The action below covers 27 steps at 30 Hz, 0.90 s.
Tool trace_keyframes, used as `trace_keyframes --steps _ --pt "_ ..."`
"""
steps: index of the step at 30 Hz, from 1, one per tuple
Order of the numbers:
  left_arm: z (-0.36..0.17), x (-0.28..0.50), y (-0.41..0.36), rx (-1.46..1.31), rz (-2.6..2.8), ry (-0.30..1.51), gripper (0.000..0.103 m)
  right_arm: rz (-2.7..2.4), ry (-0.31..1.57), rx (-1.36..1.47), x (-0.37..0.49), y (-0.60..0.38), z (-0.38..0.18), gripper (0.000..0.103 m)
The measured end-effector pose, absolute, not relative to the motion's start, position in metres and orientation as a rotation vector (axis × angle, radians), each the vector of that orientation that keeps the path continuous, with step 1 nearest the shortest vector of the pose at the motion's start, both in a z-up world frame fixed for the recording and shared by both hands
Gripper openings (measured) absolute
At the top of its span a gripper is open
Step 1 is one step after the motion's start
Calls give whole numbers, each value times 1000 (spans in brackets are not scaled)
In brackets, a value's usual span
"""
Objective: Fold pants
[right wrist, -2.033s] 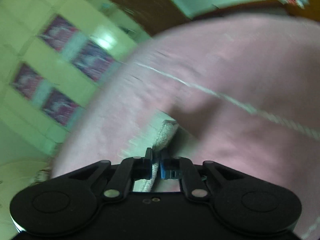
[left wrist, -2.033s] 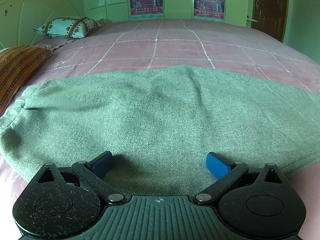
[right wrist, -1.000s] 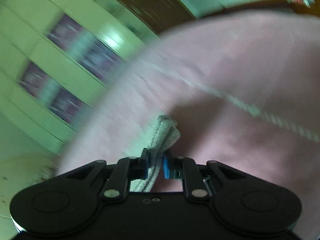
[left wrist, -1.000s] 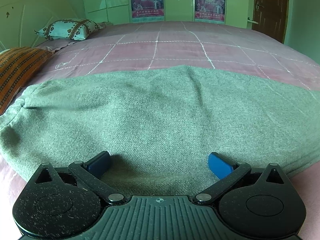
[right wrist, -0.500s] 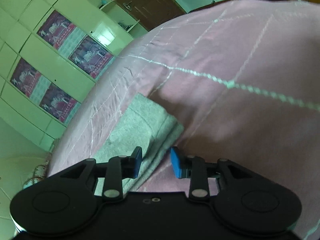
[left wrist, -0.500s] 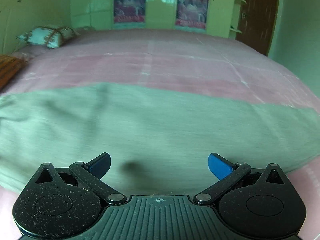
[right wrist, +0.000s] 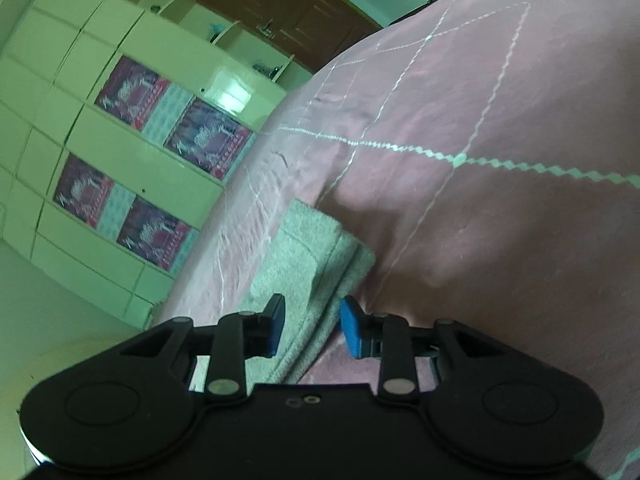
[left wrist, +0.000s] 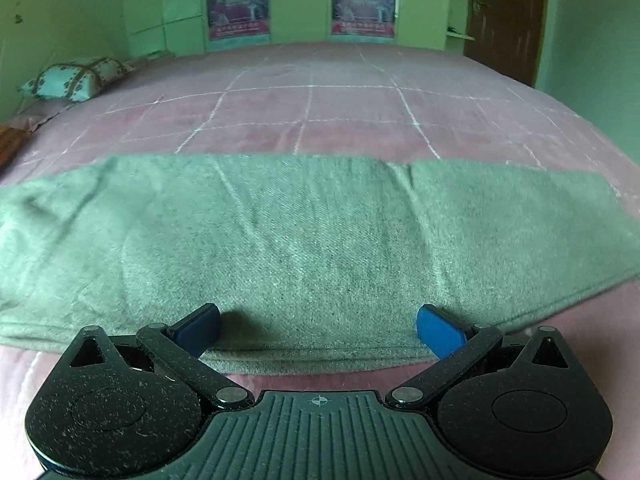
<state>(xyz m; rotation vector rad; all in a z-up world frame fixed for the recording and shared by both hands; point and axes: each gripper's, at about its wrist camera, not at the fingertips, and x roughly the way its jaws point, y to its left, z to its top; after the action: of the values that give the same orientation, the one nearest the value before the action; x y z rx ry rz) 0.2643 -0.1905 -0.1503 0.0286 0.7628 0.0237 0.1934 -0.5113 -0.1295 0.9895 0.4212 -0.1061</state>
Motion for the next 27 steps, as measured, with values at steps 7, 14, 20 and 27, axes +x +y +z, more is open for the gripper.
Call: trace_keyframes --steps 7,14,20,27 --pt "-153 270 -194 23 25 770 103 -115 451 1032 199 -515 -138 17" --pt "-155 269 -190 14 16 765 103 -161 498 1024 193 -506 -131 21" --pt "-159 269 -194 25 19 748 103 -148 534 1037 215 -514 -140 4" --pt "-128 249 -99 -78 -20 655 103 -39 467 695 223 -444 -72 3"
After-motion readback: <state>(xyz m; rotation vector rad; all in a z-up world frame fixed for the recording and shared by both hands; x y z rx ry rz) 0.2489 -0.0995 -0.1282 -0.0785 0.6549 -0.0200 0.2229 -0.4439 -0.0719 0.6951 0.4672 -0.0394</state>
